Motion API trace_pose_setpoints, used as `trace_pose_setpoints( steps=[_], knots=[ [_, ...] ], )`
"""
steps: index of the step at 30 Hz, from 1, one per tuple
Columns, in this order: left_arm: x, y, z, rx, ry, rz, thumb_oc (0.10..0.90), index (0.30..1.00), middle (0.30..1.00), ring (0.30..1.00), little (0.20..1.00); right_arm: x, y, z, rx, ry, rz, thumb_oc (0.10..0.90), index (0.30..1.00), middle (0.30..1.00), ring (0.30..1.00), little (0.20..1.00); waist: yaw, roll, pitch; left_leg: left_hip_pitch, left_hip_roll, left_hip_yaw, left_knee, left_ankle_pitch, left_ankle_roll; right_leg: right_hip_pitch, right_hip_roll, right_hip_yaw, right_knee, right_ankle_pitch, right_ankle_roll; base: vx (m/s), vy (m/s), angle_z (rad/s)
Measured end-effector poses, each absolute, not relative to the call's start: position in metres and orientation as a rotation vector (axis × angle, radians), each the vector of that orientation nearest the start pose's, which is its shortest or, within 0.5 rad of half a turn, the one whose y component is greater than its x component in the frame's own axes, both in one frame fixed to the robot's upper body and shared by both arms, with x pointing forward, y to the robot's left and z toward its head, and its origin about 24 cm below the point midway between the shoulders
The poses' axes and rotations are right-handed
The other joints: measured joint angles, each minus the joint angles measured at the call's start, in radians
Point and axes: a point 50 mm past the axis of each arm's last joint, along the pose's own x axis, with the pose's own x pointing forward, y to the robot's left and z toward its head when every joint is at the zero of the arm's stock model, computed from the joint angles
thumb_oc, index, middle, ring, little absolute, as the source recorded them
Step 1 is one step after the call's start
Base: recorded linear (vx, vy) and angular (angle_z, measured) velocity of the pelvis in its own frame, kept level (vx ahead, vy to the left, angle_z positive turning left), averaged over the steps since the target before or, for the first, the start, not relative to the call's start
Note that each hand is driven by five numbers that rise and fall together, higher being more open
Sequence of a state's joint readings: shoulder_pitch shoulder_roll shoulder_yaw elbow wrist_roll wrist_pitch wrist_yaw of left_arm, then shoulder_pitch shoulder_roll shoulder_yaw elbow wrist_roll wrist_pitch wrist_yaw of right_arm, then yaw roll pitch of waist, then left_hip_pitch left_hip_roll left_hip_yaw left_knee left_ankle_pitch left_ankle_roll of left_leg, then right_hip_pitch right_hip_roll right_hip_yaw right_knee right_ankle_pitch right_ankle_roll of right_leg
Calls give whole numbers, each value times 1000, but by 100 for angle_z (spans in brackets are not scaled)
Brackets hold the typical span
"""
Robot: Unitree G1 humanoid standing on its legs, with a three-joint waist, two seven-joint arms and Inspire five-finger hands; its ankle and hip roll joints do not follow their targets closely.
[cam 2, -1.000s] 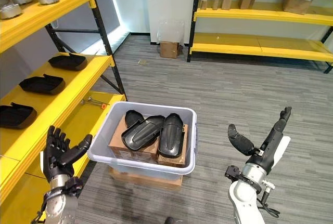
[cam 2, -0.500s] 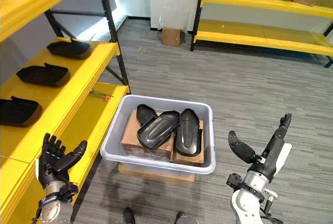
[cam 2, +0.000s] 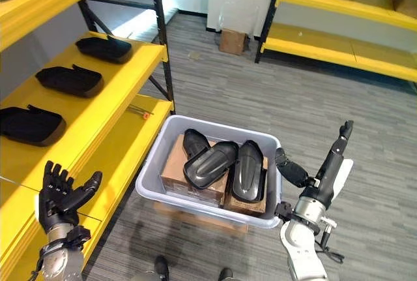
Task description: Move parts from the plastic box to the shelf.
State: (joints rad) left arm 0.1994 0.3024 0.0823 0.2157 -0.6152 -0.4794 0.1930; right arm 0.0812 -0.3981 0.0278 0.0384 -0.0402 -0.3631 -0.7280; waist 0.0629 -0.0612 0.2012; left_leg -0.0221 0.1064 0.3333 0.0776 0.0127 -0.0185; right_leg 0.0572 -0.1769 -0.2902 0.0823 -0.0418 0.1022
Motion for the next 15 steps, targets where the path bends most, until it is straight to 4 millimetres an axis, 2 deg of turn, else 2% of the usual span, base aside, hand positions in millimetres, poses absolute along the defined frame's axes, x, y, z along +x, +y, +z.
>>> trace_pose_setpoints(
  steps=[6,8,9,10,11,12,13,14,15],
  knots=[
    [192,273,13,-254,-124,498,900,1000,1000,1000,1000,234,-241,92,-413,-439,-503,900,1000,1000,1000,1000,-1,-11,-1,7,-24,8,6,-14,19,-15,-31,7,44,-9,6,44,77,-4],
    [197,273,19,-247,-137,479,900,1000,1000,1000,1000,236,-240,96,-433,-442,-458,900,1000,1000,1000,1000,-4,-30,1,11,-30,17,9,-19,24,-35,-35,4,86,-6,7,51,-190,-13],
    [197,277,23,-220,-145,458,900,1000,1000,1000,1000,236,-240,99,-451,-440,-414,900,1000,1000,1000,1000,2,-41,6,33,3,25,-8,-22,16,-92,-53,12,197,-18,20,30,-444,-32],
    [197,279,23,-216,-139,466,900,1000,1000,1000,1000,235,-238,100,-455,-442,-393,900,1000,1000,1000,1000,-1,-42,7,41,7,27,-6,-27,10,-119,-76,13,247,-38,25,12,-441,-27],
    [196,280,21,-217,-132,484,900,1000,1000,1000,1000,234,-234,102,-464,-450,-358,900,1000,1000,1000,1000,-9,-42,8,42,14,38,7,-25,10,-120,-122,2,218,-43,25,-56,-480,-24],
    [195,283,22,-208,-131,495,900,1000,1000,1000,1000,236,-226,105,-457,-470,-316,900,1000,1000,1000,1000,-5,-51,5,37,23,64,15,-32,10,-132,-178,-32,166,-9,36,-19,-387,-27],
    [193,286,23,-197,-131,499,900,1000,1000,1000,1000,237,-219,105,-447,-479,-284,900,1000,1000,1000,1000,0,-54,3,36,42,61,23,-39,3,-146,-210,-32,140,17,47,14,-543,-47],
    [191,291,23,-175,-125,503,900,1000,1000,1000,1000,241,-207,104,-437,-483,-223,900,1000,1000,1000,1000,4,-59,2,33,65,73,30,-33,-14,-153,-226,-46,90,60,81,49,-262,-33],
    [190,293,23,-168,-121,509,900,1000,1000,1000,1000,242,-201,103,-436,-478,-181,900,1000,1000,1000,1000,6,-61,1,31,79,63,30,-27,-24,-145,-230,-46,48,85,85,40,-313,-17]
  ],
)
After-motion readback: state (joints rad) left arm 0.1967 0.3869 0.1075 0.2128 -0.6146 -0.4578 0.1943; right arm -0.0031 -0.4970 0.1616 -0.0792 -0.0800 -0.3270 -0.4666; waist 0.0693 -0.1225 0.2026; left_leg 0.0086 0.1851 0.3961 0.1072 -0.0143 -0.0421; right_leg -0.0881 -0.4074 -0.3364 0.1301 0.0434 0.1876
